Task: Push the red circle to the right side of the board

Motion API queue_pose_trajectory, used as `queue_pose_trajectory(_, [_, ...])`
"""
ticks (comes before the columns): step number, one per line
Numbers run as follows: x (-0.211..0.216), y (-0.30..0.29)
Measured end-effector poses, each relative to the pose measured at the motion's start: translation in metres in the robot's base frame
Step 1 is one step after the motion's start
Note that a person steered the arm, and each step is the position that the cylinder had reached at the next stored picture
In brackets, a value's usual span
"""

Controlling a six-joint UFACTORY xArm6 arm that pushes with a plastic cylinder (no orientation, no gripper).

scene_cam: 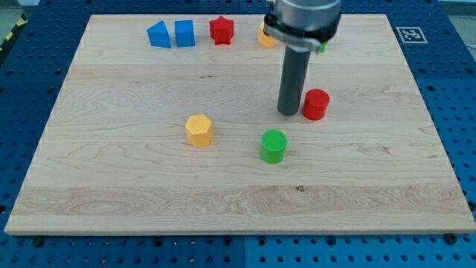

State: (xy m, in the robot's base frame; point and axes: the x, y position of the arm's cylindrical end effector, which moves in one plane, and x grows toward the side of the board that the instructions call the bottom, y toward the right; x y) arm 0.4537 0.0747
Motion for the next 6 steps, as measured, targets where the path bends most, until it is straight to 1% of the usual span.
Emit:
queue_pose_trajectory(2, [0.005,0.023])
queue_pose_trajectory(3, [-0.006,0.032])
queue_pose_trajectory(4, [-0.035,0.035])
queue_pose_trajectory(5, [-0.051,0.064])
queue_pose_trajectory(6, [-0.059,0.107])
